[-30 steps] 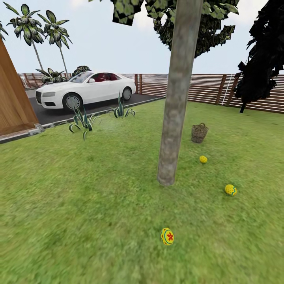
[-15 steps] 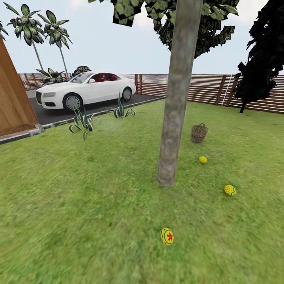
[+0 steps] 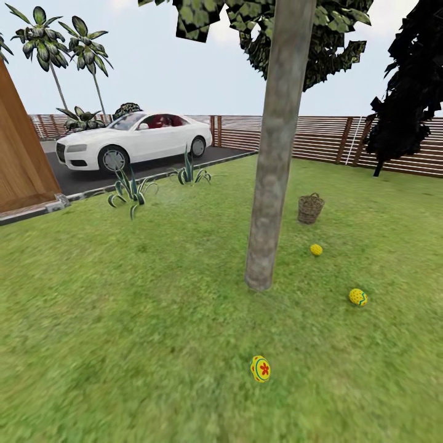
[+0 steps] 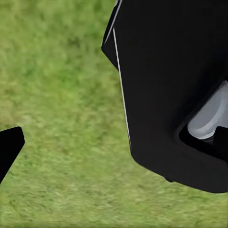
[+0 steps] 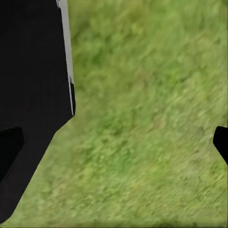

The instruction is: Take the three Easter eggs out of the wicker basket on the lawn in the garden, then place them on the lawn next to a single tree (choose any tree) so that all three eggs are next to the same tree and none are left in the basket.

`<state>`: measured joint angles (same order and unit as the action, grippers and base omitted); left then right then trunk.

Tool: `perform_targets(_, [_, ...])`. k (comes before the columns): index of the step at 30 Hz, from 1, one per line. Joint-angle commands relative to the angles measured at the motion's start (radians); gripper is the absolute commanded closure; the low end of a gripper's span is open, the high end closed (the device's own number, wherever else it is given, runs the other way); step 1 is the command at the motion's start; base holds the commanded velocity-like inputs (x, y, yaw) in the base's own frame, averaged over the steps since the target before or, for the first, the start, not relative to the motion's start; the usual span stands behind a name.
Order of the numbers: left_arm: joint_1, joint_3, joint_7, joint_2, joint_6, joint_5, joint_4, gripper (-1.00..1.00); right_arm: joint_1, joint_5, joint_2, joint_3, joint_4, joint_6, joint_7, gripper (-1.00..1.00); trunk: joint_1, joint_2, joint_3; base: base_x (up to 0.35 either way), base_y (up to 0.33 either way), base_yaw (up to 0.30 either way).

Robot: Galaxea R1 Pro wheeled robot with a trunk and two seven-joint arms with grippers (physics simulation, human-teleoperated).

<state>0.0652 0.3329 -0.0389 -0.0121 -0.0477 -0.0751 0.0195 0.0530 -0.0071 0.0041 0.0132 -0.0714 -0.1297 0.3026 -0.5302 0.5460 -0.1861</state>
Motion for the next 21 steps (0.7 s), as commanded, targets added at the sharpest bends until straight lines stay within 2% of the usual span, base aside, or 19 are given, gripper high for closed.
perform_targets(1, [-0.001, -0.002, 0.001, -0.001, -0.004, -0.007, 0.002, -1.0, 0.002, 0.002, 0.002, 0.002, -0.004, -0.007, 0.002, -1.0, 0.004, -0.006, 0.002, 0.0, 0.0, 0.0])
perform_targets(4, [-0.001, -0.002, 0.003, -0.001, -0.002, -0.006, 0.002, -1.0, 0.002, 0.06, 0.006, 0.002, -0.004, -0.004, 0.0, -1.0, 0.015, -0.027, 0.011, 0.0, 0.0, 0.0])
perform_targets(6, [-0.001, -0.002, 0.003, 0.0, -0.002, -0.006, 0.002, -1.0, 0.002, 0.073, 0.006, 0.001, -0.004, -0.004, 0.0, -1.0, 0.023, -0.041, 0.018, 0.0, 0.0, 0.0])
perform_targets(21, [-0.001, -0.004, 0.004, -0.004, -0.001, -0.004, 0.002, -1.0, 0.002, 0.084, 0.01, 0.001, -0.011, -0.005, 0.0, -1.0, 0.08, -0.146, 0.065, 0.0, 0.0, 0.0])
